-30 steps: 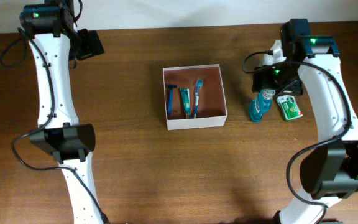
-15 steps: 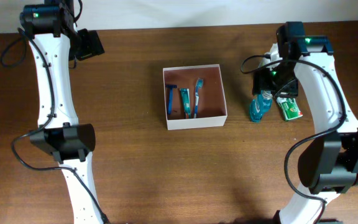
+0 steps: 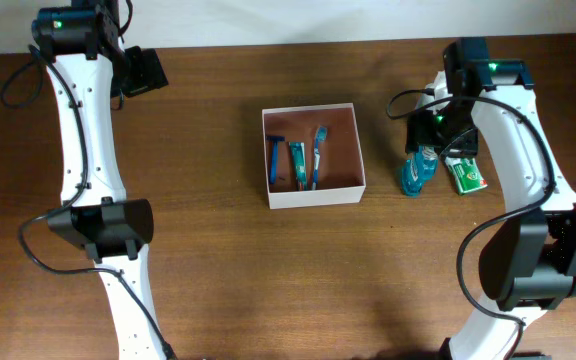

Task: Pack container
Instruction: 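Lower the right gripper and grasp the Listerine bottle neck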

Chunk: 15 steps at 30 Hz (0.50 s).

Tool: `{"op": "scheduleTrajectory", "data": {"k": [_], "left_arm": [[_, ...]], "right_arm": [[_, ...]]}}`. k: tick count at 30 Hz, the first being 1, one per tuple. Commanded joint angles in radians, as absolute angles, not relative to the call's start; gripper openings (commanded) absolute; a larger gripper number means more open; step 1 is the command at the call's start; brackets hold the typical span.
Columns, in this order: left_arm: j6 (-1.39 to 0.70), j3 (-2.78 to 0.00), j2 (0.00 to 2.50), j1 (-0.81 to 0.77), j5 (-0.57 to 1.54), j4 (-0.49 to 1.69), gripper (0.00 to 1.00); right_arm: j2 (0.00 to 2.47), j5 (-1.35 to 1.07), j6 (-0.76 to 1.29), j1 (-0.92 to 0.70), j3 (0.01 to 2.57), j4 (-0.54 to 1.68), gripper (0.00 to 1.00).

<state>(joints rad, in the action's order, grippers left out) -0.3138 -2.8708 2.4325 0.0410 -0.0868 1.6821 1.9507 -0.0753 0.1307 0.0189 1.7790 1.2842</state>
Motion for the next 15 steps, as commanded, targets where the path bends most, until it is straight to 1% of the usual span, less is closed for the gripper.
{"op": "scheduleTrajectory", "data": {"k": [1, 8, 15], "left_arm": [[-0.309, -2.885, 2.422, 0.046, -0.095, 1.681, 0.99], [-0.309, -2.885, 2.422, 0.046, -0.095, 1.681, 0.99], [-0.309, -2.885, 2.422, 0.046, -0.095, 1.681, 0.99]], "right_arm": [[1.980, -0.063, 0.136, 0.019, 1.771, 1.283, 0.74], [1.995, -0.059, 0.136, 0.019, 1.770, 1.272, 0.74], [1.996, -0.029, 0.136, 0.019, 1.770, 1.272, 0.59]]}}
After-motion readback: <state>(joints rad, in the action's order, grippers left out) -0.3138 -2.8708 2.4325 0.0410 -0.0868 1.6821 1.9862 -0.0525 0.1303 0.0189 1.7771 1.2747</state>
